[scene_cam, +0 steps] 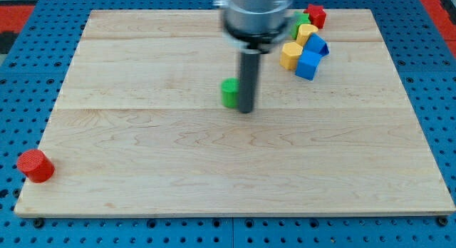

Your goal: Point your arm at the bottom right side of the blue cube

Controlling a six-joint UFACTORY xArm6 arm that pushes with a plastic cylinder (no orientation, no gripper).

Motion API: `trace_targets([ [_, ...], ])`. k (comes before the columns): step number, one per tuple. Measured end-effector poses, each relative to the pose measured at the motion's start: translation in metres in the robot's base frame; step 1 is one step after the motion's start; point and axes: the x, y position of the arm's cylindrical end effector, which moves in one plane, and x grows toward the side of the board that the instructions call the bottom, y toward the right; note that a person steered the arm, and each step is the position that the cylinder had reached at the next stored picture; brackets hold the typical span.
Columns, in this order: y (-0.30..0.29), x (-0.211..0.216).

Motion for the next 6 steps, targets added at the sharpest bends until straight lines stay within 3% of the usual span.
trace_targets([
  [1, -0.032, -0.011],
  [2, 0.002, 0.009],
  [3, -0.001, 0.013],
  [4, 0.069, 0.037],
  [5, 0.087, 0.035],
  [6, 0.169, 0.035],
])
